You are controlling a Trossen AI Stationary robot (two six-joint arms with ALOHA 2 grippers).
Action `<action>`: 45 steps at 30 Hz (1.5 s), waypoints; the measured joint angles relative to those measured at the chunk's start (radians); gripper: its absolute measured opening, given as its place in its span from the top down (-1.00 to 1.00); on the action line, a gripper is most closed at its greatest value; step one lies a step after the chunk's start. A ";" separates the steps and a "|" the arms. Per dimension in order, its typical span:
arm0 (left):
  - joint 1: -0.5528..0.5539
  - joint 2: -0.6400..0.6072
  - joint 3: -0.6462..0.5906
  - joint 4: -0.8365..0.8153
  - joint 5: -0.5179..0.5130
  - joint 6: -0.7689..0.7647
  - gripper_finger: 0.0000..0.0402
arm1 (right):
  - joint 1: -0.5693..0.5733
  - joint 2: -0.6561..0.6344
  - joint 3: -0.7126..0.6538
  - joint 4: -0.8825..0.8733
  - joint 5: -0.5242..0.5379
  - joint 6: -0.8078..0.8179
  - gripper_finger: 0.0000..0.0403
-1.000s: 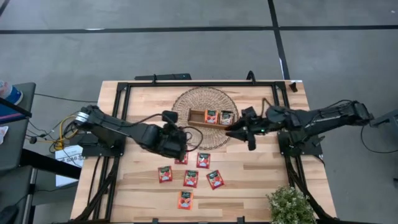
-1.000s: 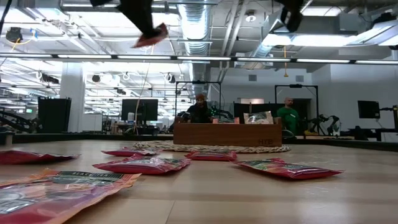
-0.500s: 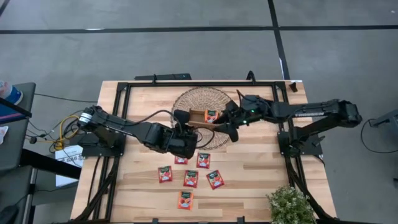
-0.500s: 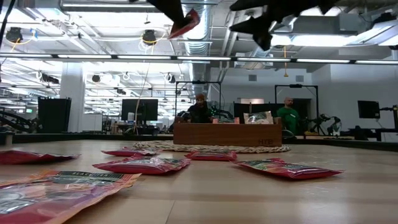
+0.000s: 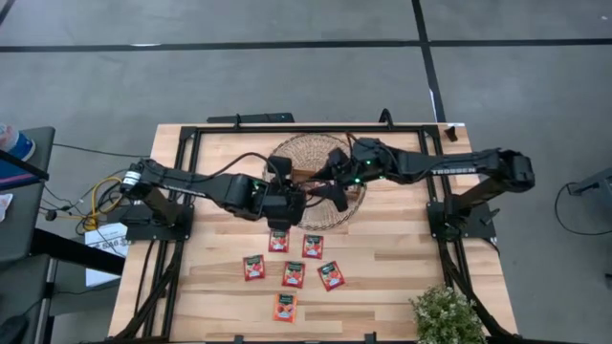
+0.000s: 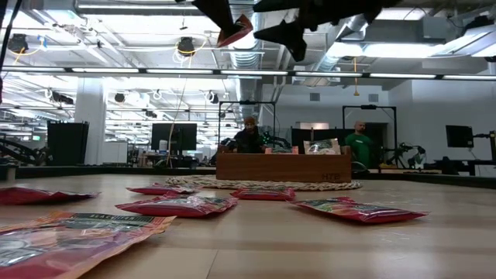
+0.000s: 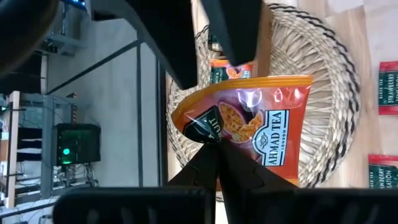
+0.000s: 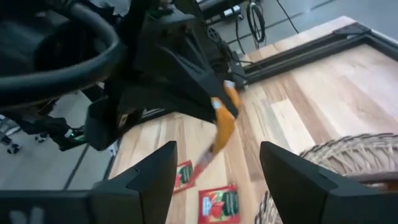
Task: Pick & Place Tea
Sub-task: Put the left orange tea bag into the middle slot of the wooden organizer
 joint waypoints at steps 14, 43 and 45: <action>0.021 0.000 0.000 -0.021 0.020 -0.007 1.00 | -0.031 0.064 0.069 0.002 -0.003 -0.010 0.01; 0.034 0.000 0.000 0.026 0.062 0.000 1.00 | -0.031 0.064 0.067 -0.035 0.033 -0.035 0.41; 0.034 0.000 0.000 0.026 0.062 0.000 1.00 | -0.031 0.064 0.067 -0.035 0.032 -0.035 0.52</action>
